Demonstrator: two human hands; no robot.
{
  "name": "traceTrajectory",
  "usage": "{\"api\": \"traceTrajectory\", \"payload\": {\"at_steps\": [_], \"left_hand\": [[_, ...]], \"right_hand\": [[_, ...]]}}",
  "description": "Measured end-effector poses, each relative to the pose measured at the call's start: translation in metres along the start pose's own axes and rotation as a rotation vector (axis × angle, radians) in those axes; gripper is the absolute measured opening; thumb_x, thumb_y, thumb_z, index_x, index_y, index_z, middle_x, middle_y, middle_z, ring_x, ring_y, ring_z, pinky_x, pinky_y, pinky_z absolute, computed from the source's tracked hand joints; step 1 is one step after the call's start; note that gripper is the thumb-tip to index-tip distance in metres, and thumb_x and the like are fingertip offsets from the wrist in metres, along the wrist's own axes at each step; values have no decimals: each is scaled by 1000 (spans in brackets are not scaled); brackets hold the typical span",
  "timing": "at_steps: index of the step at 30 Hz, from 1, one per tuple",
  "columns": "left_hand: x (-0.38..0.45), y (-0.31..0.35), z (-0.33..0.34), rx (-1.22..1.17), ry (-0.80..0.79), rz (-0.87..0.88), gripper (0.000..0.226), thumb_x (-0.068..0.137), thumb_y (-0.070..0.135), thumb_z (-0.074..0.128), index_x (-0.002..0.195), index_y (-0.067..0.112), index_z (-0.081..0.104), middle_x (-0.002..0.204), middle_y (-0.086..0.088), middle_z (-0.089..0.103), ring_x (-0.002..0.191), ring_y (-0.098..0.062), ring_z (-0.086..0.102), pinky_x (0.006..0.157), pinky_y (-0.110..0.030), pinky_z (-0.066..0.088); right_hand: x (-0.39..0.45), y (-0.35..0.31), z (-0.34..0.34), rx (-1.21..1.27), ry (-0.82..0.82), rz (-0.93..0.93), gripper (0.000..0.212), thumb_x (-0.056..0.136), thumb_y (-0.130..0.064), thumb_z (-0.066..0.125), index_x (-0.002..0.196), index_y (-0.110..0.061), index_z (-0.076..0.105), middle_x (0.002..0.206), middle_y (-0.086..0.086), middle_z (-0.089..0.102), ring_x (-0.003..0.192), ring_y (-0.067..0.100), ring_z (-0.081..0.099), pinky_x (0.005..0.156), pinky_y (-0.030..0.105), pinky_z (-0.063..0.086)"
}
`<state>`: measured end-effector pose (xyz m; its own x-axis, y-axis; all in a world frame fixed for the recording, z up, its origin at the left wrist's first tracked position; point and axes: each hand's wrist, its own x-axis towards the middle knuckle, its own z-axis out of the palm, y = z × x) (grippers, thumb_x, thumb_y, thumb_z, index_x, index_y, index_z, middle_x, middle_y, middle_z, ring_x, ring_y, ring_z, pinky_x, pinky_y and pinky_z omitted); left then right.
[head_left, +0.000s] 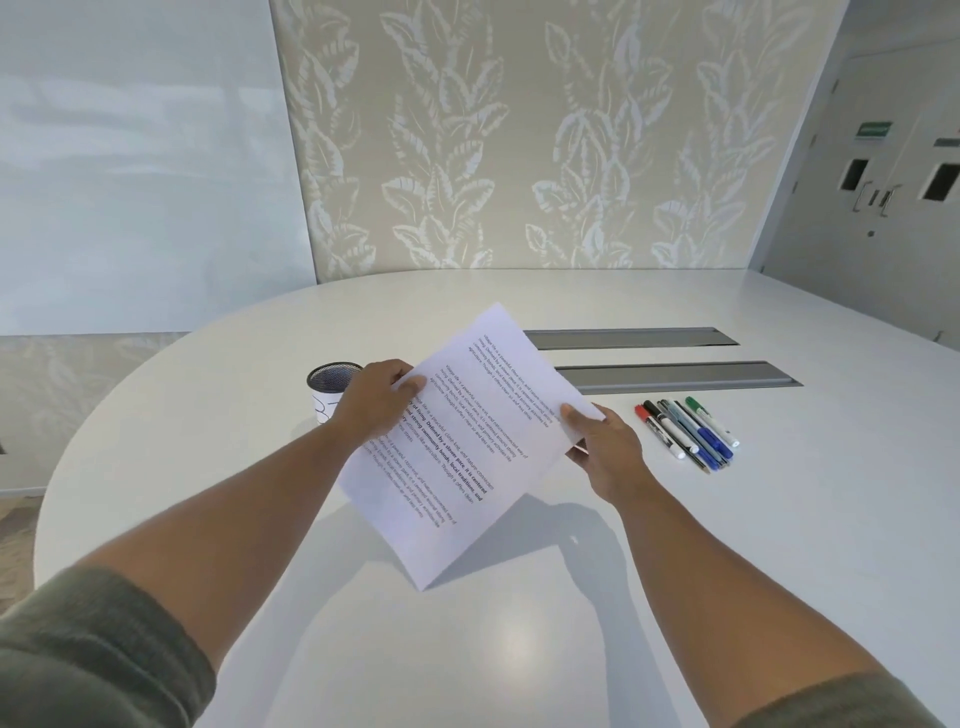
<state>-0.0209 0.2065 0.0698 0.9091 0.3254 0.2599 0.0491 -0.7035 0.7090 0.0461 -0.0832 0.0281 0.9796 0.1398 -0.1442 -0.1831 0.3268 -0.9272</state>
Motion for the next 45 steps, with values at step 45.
{"api": "traceTrajectory", "payload": {"at_steps": [45], "left_hand": [[97,-4,178,-252,13,-470,24,85,32,60,106,24,68,104,-1,67,95,-26,66,83,-34,53]], "right_hand": [[52,26,-75,-486,280,107,22,92,-8,57,113,-14,62,98,-3,68,84,13,63,71,28,48]]}}
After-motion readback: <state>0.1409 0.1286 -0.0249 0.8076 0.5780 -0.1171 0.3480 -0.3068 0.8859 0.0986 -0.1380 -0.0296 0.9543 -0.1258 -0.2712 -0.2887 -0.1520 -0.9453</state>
